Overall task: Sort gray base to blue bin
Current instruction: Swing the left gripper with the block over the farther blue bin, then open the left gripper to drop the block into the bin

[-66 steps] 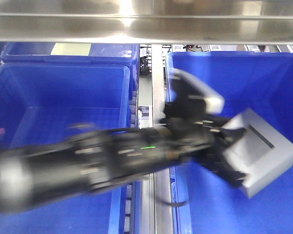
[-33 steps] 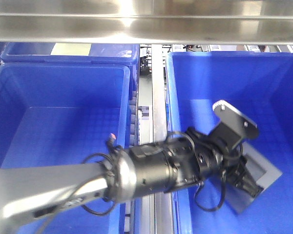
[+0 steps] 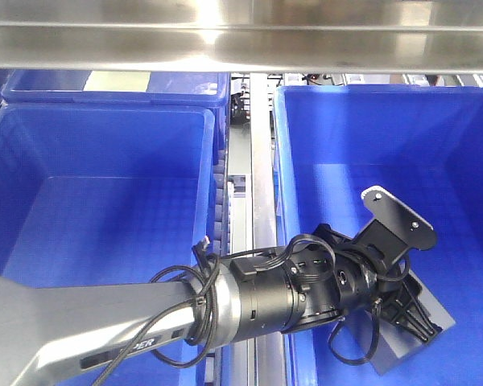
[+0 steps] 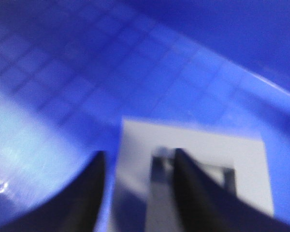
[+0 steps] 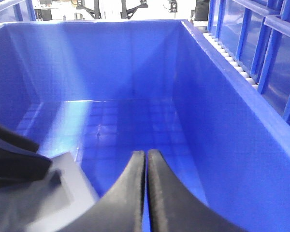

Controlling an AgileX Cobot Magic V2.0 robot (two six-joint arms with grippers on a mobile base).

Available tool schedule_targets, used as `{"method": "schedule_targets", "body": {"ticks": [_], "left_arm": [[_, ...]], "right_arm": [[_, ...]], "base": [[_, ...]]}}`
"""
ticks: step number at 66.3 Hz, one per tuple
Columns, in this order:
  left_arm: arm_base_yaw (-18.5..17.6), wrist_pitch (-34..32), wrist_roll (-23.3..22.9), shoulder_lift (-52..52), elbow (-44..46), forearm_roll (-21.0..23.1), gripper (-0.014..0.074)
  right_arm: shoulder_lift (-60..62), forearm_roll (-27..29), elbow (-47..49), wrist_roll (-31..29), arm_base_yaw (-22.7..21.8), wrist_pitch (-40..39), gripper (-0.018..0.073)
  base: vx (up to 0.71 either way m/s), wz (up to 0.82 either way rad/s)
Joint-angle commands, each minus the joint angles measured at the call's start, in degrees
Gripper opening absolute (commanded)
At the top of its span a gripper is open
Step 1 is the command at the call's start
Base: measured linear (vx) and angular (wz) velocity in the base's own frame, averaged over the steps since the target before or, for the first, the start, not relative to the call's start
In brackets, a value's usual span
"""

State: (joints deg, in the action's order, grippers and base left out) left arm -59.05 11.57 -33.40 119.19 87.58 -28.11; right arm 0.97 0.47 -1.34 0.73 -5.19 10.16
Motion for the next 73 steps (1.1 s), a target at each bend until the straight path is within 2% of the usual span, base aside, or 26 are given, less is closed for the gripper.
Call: {"method": "schedule_targets", "body": {"ticks": [1,7,12,26,36,73], "left_arm": [[-0.2,-1.3,-0.3,-4.2,1.8,0.7,0.0459],[-0.2,0.5,-0.3,-5.4,1.6,2.3,0.0453],[-0.2,-0.6,-0.3,-7.2,0.1,2.1,0.0394],[-0.1,-10.8,-0.3,-15.7,-10.2,1.6,-0.0009],[-0.1,-15.1,-0.3,-23.0,-19.0,1.6,-0.0008],[0.1,-12.0,0.0,-60.3,-47.9,1.2,-0.0005]], "right_arm": [[0.1,-0.5,-0.4,-0.7,0.0,-1.7,-0.0005],[0.1,-0.5,-0.4,-0.7,0.0,-1.7,-0.0005],[0.1,-0.5,-0.4,-0.7,0.0,-1.7,-0.0005],[0.1,-0.5,-0.4,-0.7,0.0,-1.7,-0.0005],[0.1,-0.5,-0.4,-0.7,0.0,-1.7,-0.0005],[0.1,-0.5,-0.4,-0.7,0.0,-1.7,-0.0005]], "base": [[0.0,0.0],[0.0,0.0],[0.0,0.0],[0.0,0.0],[0.0,0.0],[0.0,0.0]]}}
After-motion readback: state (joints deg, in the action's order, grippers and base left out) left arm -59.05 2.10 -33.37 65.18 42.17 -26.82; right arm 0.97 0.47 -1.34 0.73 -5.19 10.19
